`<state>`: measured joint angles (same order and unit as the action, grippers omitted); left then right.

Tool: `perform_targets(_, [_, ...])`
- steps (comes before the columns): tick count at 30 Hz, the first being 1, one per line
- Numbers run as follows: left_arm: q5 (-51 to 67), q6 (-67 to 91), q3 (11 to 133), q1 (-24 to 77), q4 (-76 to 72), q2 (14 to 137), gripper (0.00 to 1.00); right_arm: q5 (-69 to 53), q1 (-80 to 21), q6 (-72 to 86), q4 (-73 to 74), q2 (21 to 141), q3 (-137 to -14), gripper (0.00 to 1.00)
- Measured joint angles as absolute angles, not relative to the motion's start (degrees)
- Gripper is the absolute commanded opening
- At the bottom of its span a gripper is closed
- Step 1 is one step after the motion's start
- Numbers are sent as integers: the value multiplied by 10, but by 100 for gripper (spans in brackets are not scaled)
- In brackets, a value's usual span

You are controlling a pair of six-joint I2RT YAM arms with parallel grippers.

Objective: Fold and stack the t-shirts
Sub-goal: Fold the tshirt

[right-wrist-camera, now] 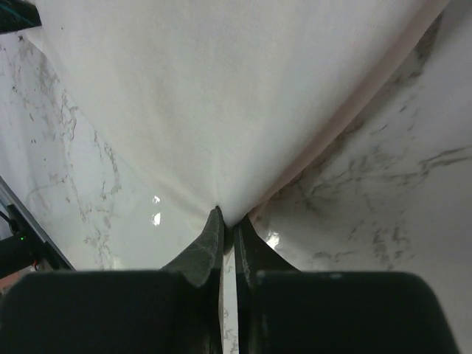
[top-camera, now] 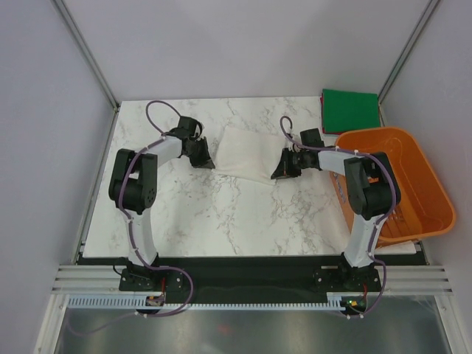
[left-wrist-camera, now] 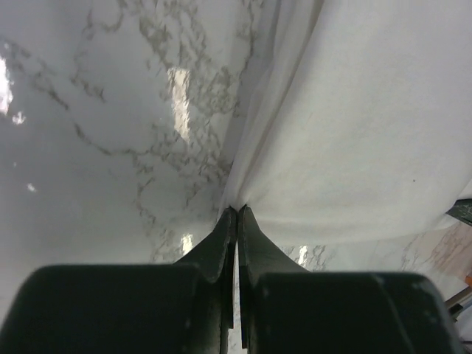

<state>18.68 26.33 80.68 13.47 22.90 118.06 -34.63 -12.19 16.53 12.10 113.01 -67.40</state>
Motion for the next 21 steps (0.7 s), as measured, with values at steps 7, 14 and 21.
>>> perform_targets(7, [145,270,764,137,284,1136,2,-341,-142,214,53,1065,-567,2])
perform_targets(14, [126,276,746,139,309,1114,29,-321,-144,238,44,1025,-528,40])
perform_targets(21, [79,273,785,123,373,1070,40,-270,-136,234,149,979,-547,28])
